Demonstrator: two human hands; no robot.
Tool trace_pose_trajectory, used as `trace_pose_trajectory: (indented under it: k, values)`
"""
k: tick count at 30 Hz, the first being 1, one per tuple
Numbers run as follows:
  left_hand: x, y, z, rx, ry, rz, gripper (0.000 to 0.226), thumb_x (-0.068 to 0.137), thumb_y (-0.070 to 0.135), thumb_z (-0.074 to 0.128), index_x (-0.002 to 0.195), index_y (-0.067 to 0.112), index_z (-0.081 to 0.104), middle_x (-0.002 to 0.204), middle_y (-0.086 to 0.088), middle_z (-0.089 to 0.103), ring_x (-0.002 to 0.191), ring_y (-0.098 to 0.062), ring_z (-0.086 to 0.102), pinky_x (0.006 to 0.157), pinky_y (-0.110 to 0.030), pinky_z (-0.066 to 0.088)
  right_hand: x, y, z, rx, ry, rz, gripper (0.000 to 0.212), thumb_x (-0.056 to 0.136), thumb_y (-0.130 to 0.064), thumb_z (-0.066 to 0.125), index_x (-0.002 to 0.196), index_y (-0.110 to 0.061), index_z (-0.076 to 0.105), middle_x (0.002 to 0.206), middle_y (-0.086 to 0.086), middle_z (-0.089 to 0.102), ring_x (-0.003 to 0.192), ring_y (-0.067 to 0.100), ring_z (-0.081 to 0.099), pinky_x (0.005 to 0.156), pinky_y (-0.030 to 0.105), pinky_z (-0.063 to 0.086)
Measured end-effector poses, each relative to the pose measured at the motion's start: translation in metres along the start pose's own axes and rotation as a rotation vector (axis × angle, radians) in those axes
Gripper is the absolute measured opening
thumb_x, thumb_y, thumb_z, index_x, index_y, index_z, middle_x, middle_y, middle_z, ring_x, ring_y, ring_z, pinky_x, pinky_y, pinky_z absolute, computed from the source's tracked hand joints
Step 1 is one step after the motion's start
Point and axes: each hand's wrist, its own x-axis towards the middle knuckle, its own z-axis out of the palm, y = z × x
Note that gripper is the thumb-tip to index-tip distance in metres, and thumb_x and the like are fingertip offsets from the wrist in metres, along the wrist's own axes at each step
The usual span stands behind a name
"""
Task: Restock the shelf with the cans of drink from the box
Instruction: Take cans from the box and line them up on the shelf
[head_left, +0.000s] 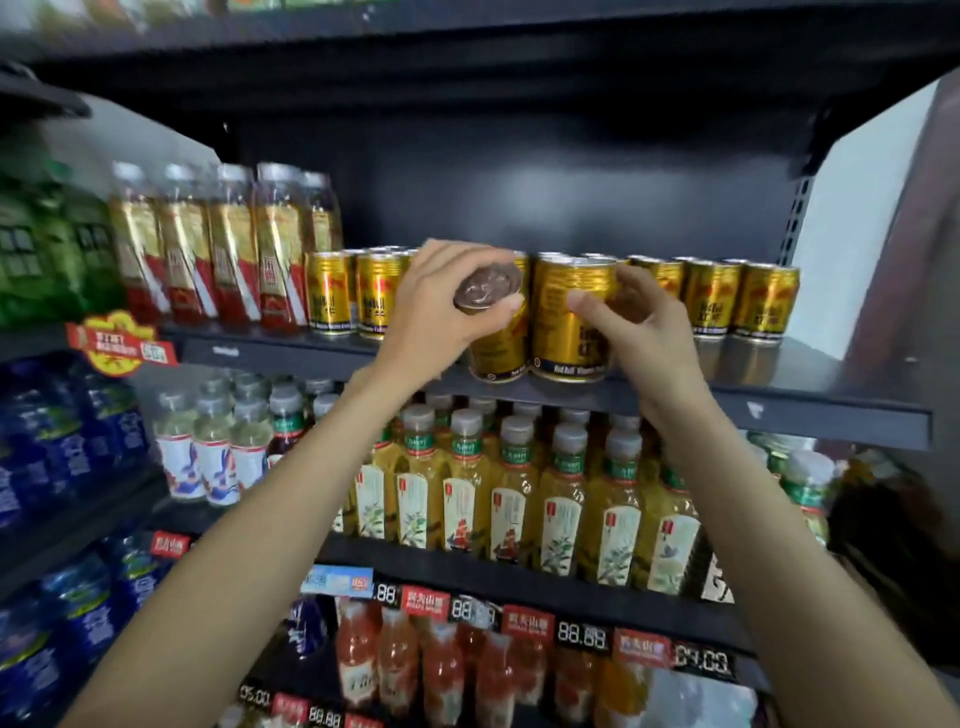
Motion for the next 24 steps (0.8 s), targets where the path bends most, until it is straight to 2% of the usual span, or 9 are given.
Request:
trace_pose_trajectory:
  k: [2,5,8,12,14,16,18,21,24]
  values:
    - [0.015,-0.009,0.012,0.011,-0.015,0.003,0.044,0.078,0.046,0.059,0.112,0.018,0.066,0.106,0.012,0.058,0.104,-0.013,0.049,0.089,-0.023,0.037,0.018,0.003,0.001,-0.058,0.039,-0.013,0.058,0.076,-0.032,0.074,0.126,-0.016,0.051,0.101,-0.013,0.06,0.094,-0.001,0.057,0.081,0.017,0.05]
    - [0.03,-0.025,0.03,0.031,-0.034,-0.028,0.048,0.078,0.051,0.054,0.112,0.019,0.067,0.109,0.004,0.065,0.104,-0.013,0.049,0.087,-0.027,0.038,0.036,0.016,0.001,-0.107,0.051,0.013,0.065,0.074,-0.035,0.076,0.129,-0.015,0.049,0.113,-0.003,0.061,0.105,0.011,0.058,0.091,0.03,0.051]
    - [0.043,-0.038,0.045,0.039,-0.067,-0.063,0.039,0.082,0.044,0.061,0.11,0.017,0.068,0.11,-0.001,0.067,0.104,-0.018,0.052,0.088,-0.031,0.04,0.048,0.028,0.003,-0.166,0.054,0.02,0.067,0.075,-0.035,0.075,0.131,-0.016,0.045,0.114,-0.007,0.054,0.109,0.011,0.052,0.09,0.028,0.048]
    - [0.05,-0.047,0.06,-0.028,-0.137,-0.165,0.03,0.089,0.034,0.059,0.111,0.015,0.068,0.114,-0.002,0.067,0.108,-0.018,0.055,0.09,-0.024,0.039,0.057,0.042,0.004,-0.242,0.046,0.047,0.07,0.077,-0.039,0.072,0.135,-0.016,0.041,0.126,0.002,0.054,0.117,0.017,0.05,0.093,0.03,0.045]
    - [0.049,-0.048,0.063,-0.052,-0.185,-0.183,0.037,0.091,0.037,0.055,0.12,0.016,0.062,0.124,-0.002,0.062,0.117,-0.015,0.053,0.1,-0.029,0.039,0.061,0.047,0.001,-0.276,-0.002,0.081,0.072,0.08,-0.04,0.068,0.139,-0.015,0.036,0.135,0.006,0.05,0.122,0.021,0.048,0.093,0.03,0.043]
    - [0.043,-0.046,0.064,-0.004,-0.198,-0.173,0.055,0.087,0.047,0.056,0.135,0.023,0.047,0.14,0.0,0.046,0.129,-0.013,0.041,0.107,-0.032,0.035,0.062,0.048,-0.006,-0.407,-0.068,0.043,0.075,0.082,-0.042,0.065,0.142,-0.014,0.031,0.14,0.006,0.047,0.127,0.022,0.045,0.094,0.029,0.04]
    - [0.03,-0.041,0.063,0.131,-0.17,-0.149,0.076,0.077,0.059,0.061,0.141,0.029,0.035,0.145,0.001,0.034,0.133,-0.015,0.029,0.099,-0.029,0.031,0.059,0.049,-0.014,-0.562,-0.088,-0.072,0.079,0.079,-0.043,0.068,0.143,-0.015,0.029,0.142,0.007,0.044,0.128,0.022,0.044,0.098,0.032,0.04]
    - [0.013,-0.039,0.06,0.297,-0.138,-0.104,0.086,0.066,0.064,0.069,0.138,0.031,0.036,0.138,-0.002,0.032,0.126,-0.02,0.03,0.093,-0.03,0.035,0.054,0.049,-0.019,-0.667,-0.089,-0.176,0.084,0.074,-0.04,0.074,0.142,-0.019,0.029,0.139,0.008,0.045,0.111,0.021,0.054,0.087,0.03,0.048]
    - [0.011,-0.046,0.052,0.21,-0.184,-0.132,0.084,0.067,0.052,0.075,0.138,0.03,0.036,0.141,0.0,0.03,0.13,-0.018,0.03,0.099,-0.031,0.033,0.054,0.045,-0.019,-0.729,-0.11,-0.199,0.085,0.073,-0.035,0.076,0.142,-0.02,0.029,0.136,0.007,0.048,0.092,0.011,0.053,0.077,0.02,0.041]
